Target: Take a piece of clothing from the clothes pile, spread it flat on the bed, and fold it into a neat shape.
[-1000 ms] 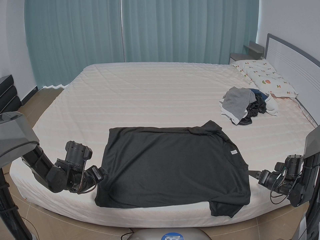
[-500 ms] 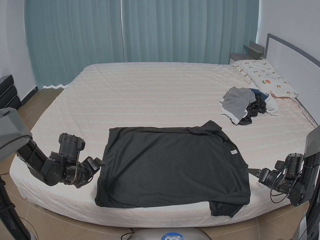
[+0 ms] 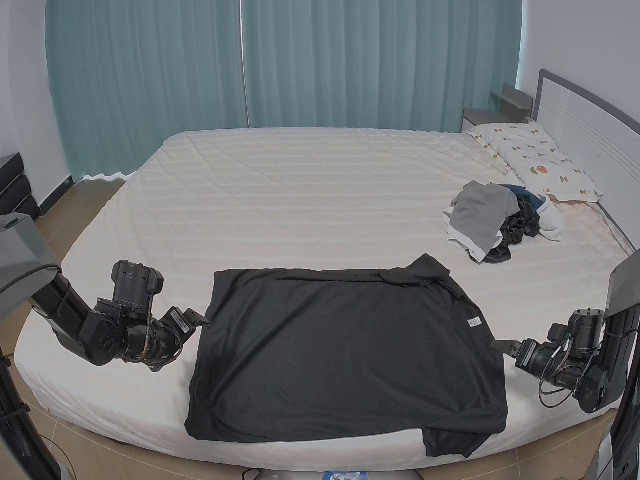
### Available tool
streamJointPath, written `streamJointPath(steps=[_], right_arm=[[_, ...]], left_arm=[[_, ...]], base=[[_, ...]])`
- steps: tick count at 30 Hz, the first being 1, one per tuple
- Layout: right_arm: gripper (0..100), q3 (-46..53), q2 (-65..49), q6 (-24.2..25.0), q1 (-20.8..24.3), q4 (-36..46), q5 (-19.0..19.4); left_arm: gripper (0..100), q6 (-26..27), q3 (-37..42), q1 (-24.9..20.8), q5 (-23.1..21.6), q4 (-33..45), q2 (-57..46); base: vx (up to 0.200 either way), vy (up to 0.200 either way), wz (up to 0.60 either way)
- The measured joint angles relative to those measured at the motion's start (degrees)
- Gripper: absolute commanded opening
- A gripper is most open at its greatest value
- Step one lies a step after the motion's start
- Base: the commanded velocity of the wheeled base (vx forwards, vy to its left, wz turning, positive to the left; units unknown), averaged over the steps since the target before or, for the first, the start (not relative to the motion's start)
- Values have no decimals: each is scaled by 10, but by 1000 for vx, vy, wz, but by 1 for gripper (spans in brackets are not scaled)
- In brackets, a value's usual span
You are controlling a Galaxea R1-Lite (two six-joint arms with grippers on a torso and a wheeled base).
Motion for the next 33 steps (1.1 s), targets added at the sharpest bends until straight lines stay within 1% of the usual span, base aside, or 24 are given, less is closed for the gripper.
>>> streamJointPath(steps=[9,13,17,23,33], right_arm=[[100,2,6,0,1,0,0],[100,2,11,1,2,0,0],[100,2,16,2,4,0,0],[100,1,25,6,7,0,-1],[100,1,31,10,14,0,-2]], left_arm=[[100,1,-8,3,7,-5,14],[100,-2,-22,3,9,-4,21],[100,-8,-58,3,17,-4,33],[100,-10,-146,6,33,0,76],[100,-5,-363,14,44,14,202]], base=[[0,0,0],[0,0,0],[0,0,0],[0,0,0],[0,0,0]])
